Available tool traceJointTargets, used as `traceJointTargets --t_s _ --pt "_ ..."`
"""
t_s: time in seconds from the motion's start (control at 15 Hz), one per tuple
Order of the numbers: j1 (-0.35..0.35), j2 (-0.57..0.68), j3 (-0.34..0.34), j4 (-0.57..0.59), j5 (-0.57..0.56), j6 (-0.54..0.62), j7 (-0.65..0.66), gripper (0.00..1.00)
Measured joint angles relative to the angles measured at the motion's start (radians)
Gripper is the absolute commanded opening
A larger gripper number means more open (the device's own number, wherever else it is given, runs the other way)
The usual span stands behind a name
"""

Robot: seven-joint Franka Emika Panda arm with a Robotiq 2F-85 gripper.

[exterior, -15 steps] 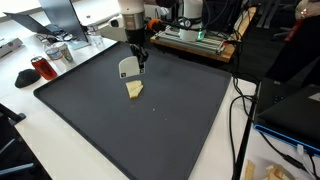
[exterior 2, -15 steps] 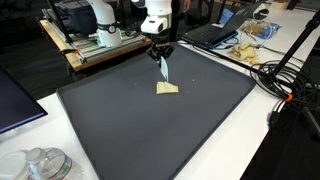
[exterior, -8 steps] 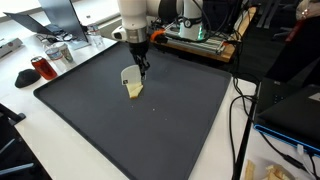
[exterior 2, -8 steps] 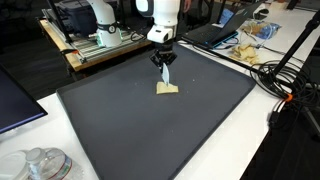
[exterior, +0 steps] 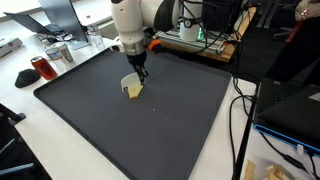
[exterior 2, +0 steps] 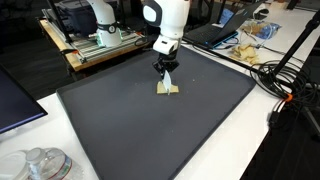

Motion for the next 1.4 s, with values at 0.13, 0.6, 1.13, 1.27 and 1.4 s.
traceJointTargets --t_s 0.13,0.6,1.13,1.27,1.4 --pt "0.003 0.013 0.000 0.026 0.000 -0.032 0.000 0.01" --pt "0.004 0.033 -0.001 0.067 0.002 -0.090 0.000 0.01" --pt "0.001 0.035 -0.002 0.073 0.007 -0.098 0.000 0.01" --pt "-0.001 0.034 -0.001 0.073 0.013 -0.098 -0.003 0.01" --pt "-0.006 0.032 -0.002 0.070 0.019 -0.097 -0.004 0.01"
